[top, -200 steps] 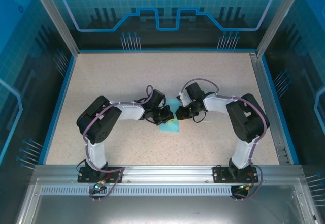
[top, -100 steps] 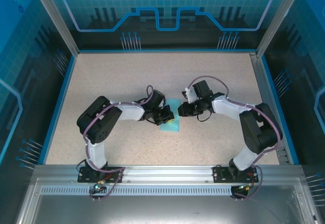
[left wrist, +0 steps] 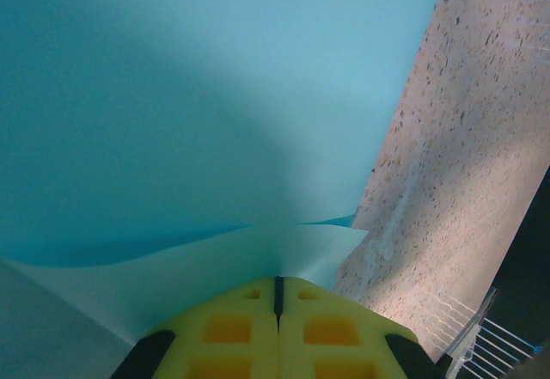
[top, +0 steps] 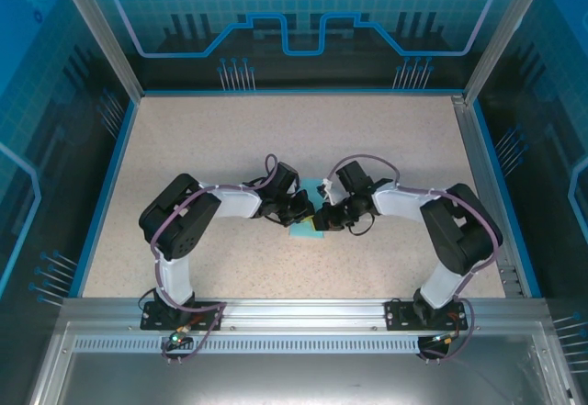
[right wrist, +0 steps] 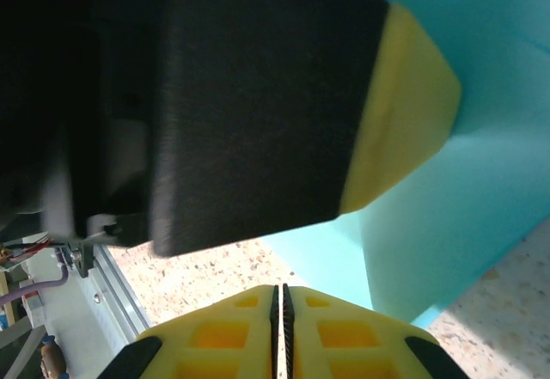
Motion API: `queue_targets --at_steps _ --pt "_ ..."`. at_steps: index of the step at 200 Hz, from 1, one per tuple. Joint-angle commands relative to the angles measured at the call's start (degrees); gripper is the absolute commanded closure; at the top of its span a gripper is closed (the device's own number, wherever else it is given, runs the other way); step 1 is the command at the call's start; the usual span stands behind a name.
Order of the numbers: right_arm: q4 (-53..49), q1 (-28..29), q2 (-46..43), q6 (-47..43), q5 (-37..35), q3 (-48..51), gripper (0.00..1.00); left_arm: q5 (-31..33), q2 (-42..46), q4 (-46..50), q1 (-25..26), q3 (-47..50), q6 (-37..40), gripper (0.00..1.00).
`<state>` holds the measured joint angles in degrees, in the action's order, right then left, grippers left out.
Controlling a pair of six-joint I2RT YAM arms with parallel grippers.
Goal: Fold a paper plane with a square sheet of paper (pick it up from the middle)
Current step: Fold the triangle a second time at the center of the table.
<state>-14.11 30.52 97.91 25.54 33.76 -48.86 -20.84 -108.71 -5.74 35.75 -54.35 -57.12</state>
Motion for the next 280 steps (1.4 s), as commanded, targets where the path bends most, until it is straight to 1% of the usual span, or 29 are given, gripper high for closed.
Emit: queue_targets --at_steps 1,66,100,172,186,204,236,254,280 --pt "-0.84 0.36 2.02 0.92 -0.87 -1.07 0.88 0.21 -0.37 2.40 0.64 0.47 -0.87 1.00" --pt "-2.36 -0.24 3.07 -0.28 -3.23 -1.15 0.87 0.21 -0.37 2.66 0.63 0.38 -0.66 1.00" --pt "-2.88 -0.79 3.92 -1.25 -3.35 0.18 0.87 0.31 -0.49 2.57 0.64 0.40 -0.62 1.00" --pt "-3.77 -1.26 5.55 -0.36 -5.36 2.58 0.87 0.45 -0.63 2.49 0.64 0.54 -0.88 1.00" --pt "-3.07 -1.24 6.37 -0.14 -4.76 3.06 0.87 0.54 -0.72 2.46 0.64 0.56 -0.85 1.00" --pt "-4.60 -1.39 6.99 0.17 -5.38 2.92 0.88 0.62 -0.64 2.53 0.64 0.64 -0.90 1.00" --pt "-5.91 -1.36 6.20 -0.28 -4.27 3.42 0.87 0.89 -0.50 2.29 0.64 1.00 -1.11 1.00" --pt "-5.41 -1.35 6.68 -0.22 -2.33 4.11 0.87 1.04 -0.54 2.30 0.58 0.91 -1.12 1.00" --pt "-5.25 -1.50 5.86 0.23 -2.62 5.34 0.86 1.16 -0.59 2.65 0.64 0.81 -1.09 1.00"
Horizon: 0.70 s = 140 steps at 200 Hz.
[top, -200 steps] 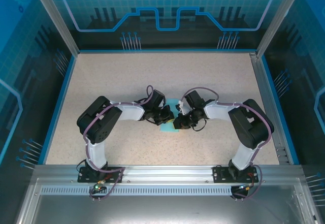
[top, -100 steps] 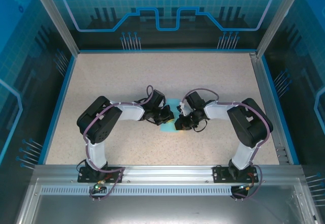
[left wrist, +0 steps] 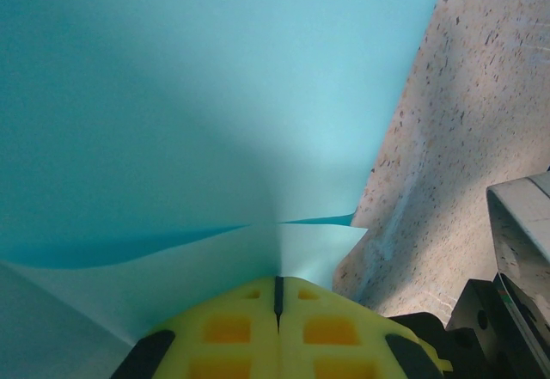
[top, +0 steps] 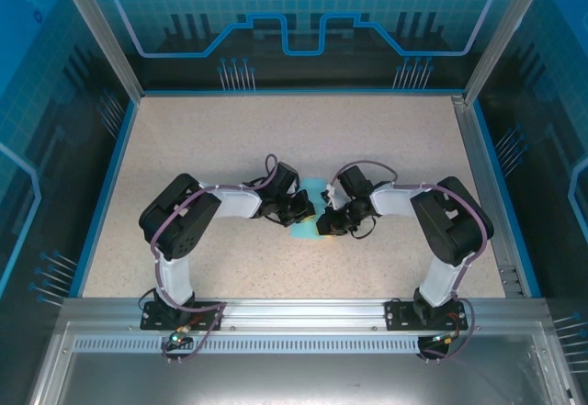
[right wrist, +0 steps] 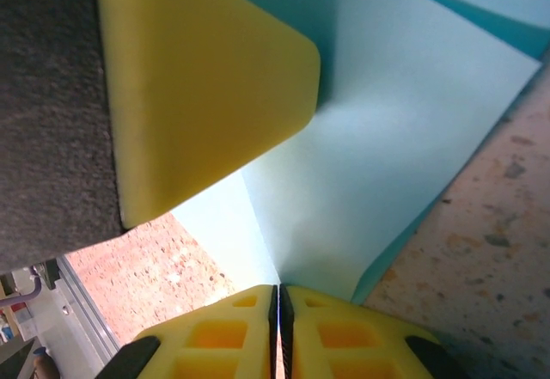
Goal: Fold a paper plane with a square sheet of paper (pick it up from the middle)
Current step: Fold the triangle a second time at the center of the table.
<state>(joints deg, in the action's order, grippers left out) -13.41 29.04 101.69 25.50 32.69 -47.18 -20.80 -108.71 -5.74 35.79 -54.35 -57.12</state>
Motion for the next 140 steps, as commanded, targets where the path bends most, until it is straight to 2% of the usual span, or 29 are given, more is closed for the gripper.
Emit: queue_targets --at_steps 1,54,106,140 --pt "-5.94 -0.03 2.01 0.26 -1.56 3.71 0.85 1.11 -0.57 2.66 0.59 0.82 -1.07 1.00" --pt "-7.77 -0.38 0.02 0.83 -3.85 3.89 0.85 1.29 -0.72 3.33 0.57 0.38 -0.53 1.00" --pt "-8.53 -0.30 -1.32 0.46 -4.01 4.18 0.90 1.33 -0.81 3.54 0.60 0.12 -0.42 1.00" --pt "-7.38 -0.10 -2.05 1.08 -1.46 3.17 0.90 1.11 -0.72 3.26 0.60 0.47 -0.52 1.00"
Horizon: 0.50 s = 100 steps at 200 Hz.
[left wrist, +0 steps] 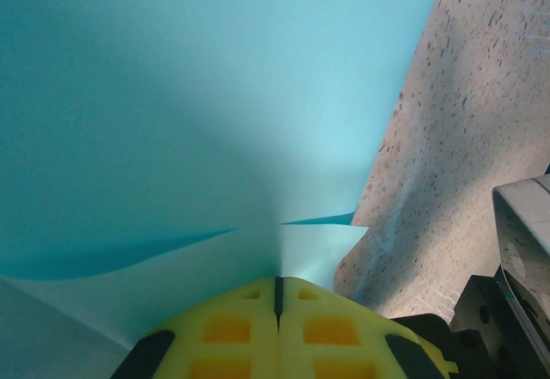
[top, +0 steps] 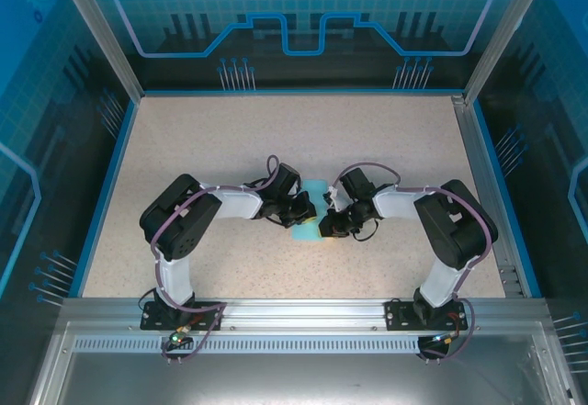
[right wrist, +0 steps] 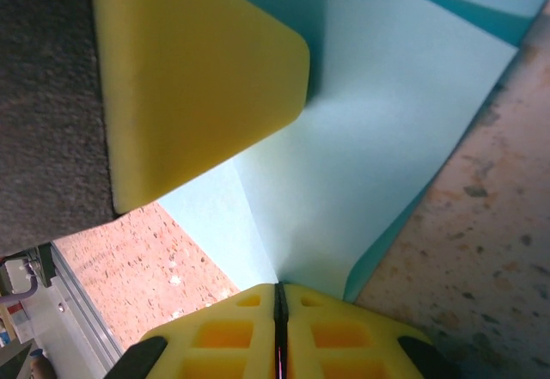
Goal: Fold a paper plane with a square sheet of paper (pick it up from the middle)
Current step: Fold the triangle a second time at the center of the table.
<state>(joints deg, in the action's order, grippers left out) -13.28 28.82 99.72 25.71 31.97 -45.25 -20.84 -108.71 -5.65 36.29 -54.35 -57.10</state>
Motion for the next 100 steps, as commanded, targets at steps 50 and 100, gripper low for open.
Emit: queue_targets --at_steps 50,100 --pt "-6.27 0.10 -3.32 2.06 1.81 0.17 0.89 0.98 -0.80 3.00 0.07 0.38 -0.48 1.00" --pt "-8.41 0.24 1.52 1.96 -5.03 0.09 0.90 0.89 -0.70 2.95 0.09 0.42 -0.55 1.00"
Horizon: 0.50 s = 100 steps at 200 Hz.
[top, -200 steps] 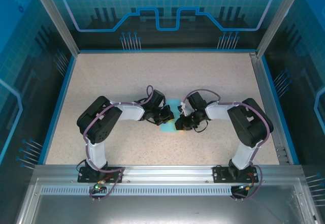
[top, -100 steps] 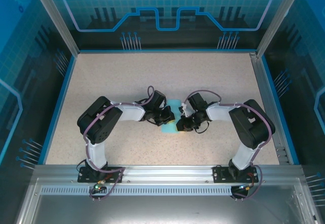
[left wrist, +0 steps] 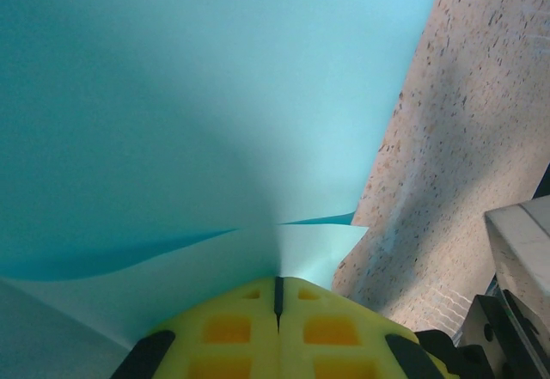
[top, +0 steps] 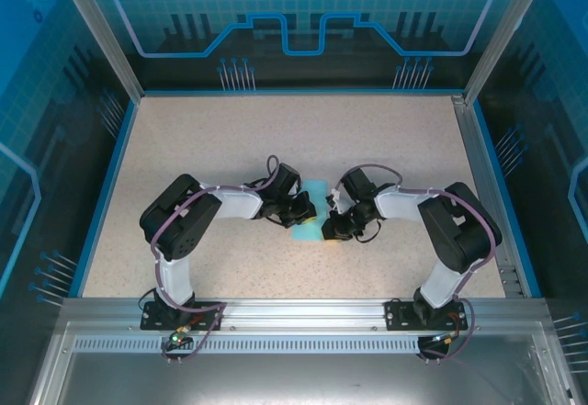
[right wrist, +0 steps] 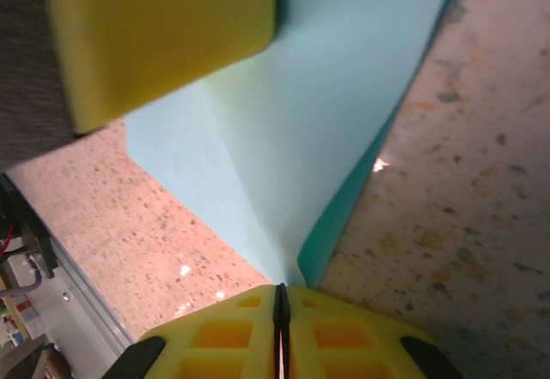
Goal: Fold a paper plane with a square sheet of paper (pick it up from the middle)
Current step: Fold the triangle a second time at the center of the table.
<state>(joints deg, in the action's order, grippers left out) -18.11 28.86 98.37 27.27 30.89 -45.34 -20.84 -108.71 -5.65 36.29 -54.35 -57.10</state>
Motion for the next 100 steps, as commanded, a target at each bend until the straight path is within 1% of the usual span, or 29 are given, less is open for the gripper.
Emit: queue_targets --at_steps 1,21,39,78,100 --pt "-3.59 0.21 2.97 0.41 -4.11 0.22 0.90 0.89 -0.71 2.98 0.09 0.49 -0.55 1.00" --pt "-5.59 0.15 4.69 0.57 -5.83 0.47 0.91 0.89 -0.47 2.99 0.09 0.50 -0.56 1.00" --pt "-5.19 0.15 4.23 0.72 -4.51 1.09 0.91 0.98 -0.39 3.06 0.08 0.56 -0.56 1.00" --pt "-3.42 -0.47 -3.53 2.56 0.90 1.01 0.90 1.00 -0.02 3.04 0.09 0.64 -0.62 1.00" --pt "-2.07 -0.48 -5.18 3.79 2.87 -0.61 0.89 0.97 -0.02 3.08 0.09 0.47 -0.55 1.00"
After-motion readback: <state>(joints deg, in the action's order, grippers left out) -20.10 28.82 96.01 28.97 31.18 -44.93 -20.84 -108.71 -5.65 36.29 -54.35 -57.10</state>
